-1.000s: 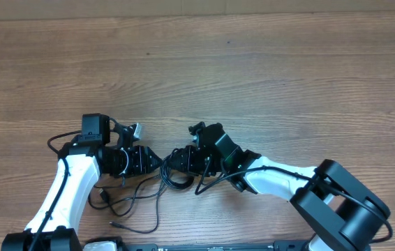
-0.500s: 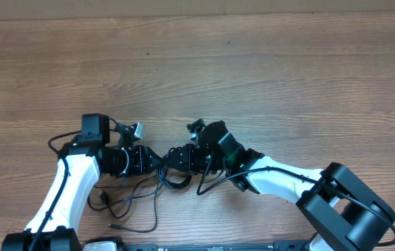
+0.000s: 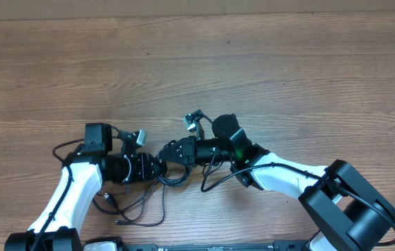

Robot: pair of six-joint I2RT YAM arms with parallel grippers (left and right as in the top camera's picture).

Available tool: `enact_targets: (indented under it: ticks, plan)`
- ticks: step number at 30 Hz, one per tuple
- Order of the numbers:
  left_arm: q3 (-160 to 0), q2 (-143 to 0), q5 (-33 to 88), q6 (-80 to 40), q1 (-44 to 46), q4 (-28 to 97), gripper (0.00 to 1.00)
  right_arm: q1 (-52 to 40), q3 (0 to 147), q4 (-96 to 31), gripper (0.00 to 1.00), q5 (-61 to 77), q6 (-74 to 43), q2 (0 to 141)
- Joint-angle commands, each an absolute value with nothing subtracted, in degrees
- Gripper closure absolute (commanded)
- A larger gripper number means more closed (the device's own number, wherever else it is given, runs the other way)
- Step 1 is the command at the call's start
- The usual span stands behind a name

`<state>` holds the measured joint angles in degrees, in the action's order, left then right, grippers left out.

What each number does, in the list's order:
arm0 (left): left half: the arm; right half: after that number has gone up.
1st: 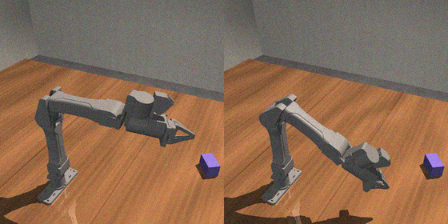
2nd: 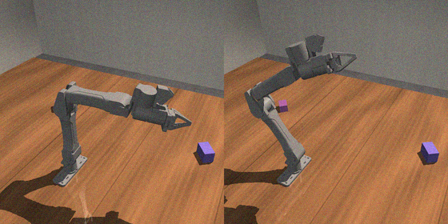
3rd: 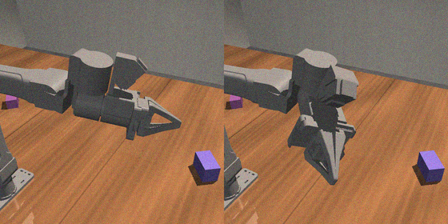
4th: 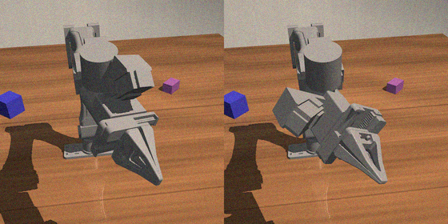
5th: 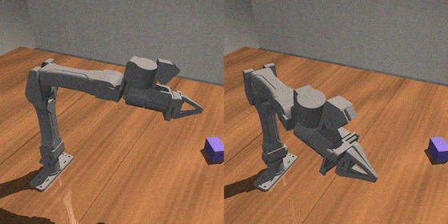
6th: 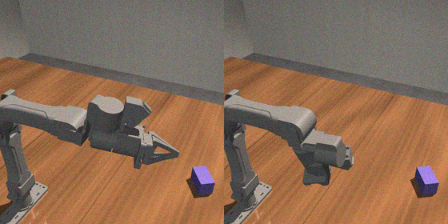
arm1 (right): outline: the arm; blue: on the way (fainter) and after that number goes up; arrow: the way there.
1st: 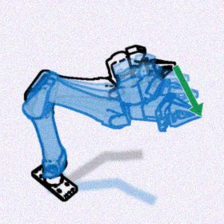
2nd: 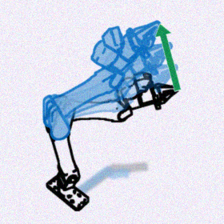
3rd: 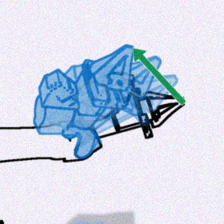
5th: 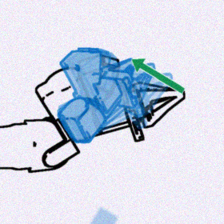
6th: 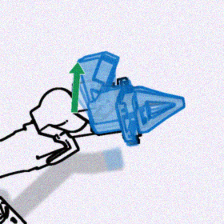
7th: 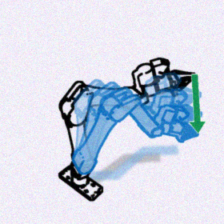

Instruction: Untangle cables

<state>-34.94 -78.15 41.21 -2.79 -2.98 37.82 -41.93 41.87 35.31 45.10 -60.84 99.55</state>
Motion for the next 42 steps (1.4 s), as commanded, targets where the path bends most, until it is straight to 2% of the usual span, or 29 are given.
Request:
enact_targets:
  ticks: [1, 6, 11, 15, 17, 21, 22, 28, 35, 39, 42]
  plan:
    - [-33.47, -77.89, 41.56, -3.27, -2.55, 36.97, 0.64, -41.36, 42.81, 38.30, 0.96, 50.52, -61.54, 97.49]
    - [-33.47, -77.89, 41.50, -3.44, -2.55, 36.25, 0.66, -41.36, 42.81, 40.29, 0.96, 51.40, -62.33, 97.49]
    - [-33.47, -77.89, 41.36, -3.42, -2.55, 36.10, 0.80, -41.32, 42.81, 38.26, 0.95, 49.93, -59.94, 97.51]
    - [-33.47, -77.89, 41.39, -3.42, -2.55, 35.94, 0.96, -41.76, 42.81, 27.57, 0.84, 45.30, -59.53, 97.51]
    - [-33.47, -77.89, 41.39, -3.42, -2.55, 35.92, 0.96, -42.02, 42.81, 24.05, 0.77, 43.13, -59.51, 97.51]
    - [-33.47, -77.89, 41.43, -3.42, -2.55, 35.94, 0.96, -42.04, 42.81, 20.36, 0.55, 39.03, -59.57, 97.51]
    - [-33.47, -77.89, 41.45, -3.42, -2.55, 35.94, 0.96, -42.04, 42.81, 20.40, 0.53, 38.79, -59.57, 97.51]
    - [-33.47, -77.89, 42.11, -3.40, -2.55, 35.94, 0.95, -42.41, 42.81, 20.45, 0.46, 37.15, -59.57, 97.51]
    - [-33.47, -77.89, 46.17, -2.26, -2.55, 35.99, 0.96, -47.05, 42.81, 21.15, 0.50, 28.67, -57.28, 97.51]
    - [-33.47, -77.89, 46.17, -2.35, -2.55, 36.16, 0.96, -48.86, 42.81, 20.60, 0.42, 24.69, -53.10, 97.51]
    - [-33.47, -77.89, 46.13, -2.39, -2.57, 36.16, 0.96, -48.77, 42.81, 19.29, 0.42, 23.57, -51.96, 97.51]
